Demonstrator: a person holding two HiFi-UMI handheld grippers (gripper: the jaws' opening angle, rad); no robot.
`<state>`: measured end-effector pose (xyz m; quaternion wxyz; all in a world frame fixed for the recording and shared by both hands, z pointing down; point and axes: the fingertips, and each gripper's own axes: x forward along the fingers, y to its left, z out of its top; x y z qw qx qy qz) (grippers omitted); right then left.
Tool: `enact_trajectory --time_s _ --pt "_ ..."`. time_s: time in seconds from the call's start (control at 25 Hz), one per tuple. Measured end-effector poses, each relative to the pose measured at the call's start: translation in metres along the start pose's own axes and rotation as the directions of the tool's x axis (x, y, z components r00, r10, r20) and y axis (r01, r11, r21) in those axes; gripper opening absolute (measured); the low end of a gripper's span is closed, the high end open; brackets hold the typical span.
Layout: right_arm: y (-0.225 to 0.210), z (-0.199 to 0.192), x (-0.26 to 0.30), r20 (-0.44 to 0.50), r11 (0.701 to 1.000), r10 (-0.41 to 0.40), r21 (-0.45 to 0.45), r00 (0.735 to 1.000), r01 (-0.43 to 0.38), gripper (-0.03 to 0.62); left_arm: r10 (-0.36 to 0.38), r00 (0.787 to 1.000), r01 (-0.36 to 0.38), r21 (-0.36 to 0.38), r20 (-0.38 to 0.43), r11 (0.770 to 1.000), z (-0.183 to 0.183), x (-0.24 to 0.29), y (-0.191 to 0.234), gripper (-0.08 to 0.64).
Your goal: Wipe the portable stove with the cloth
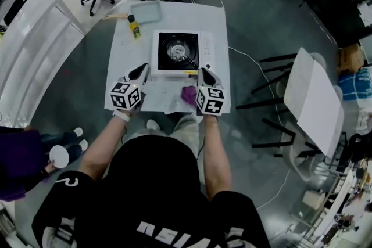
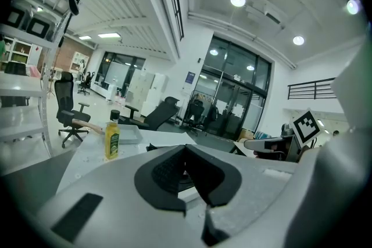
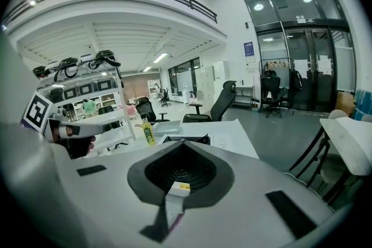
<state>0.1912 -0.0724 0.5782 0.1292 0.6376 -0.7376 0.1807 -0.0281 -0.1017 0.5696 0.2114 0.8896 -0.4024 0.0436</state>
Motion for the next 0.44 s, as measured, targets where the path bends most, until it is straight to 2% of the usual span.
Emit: enact_trajectory --time_s 0.44 --pt "-0.0013 -0.0005 -0.0019 -0.006 1.000 -0.004 0.000 1.000 0.004 -0.005 -0.001 1.000 0.001 -0.003 -0.007 1.000 -0.0019 0.0002 -0.0017 -0.002"
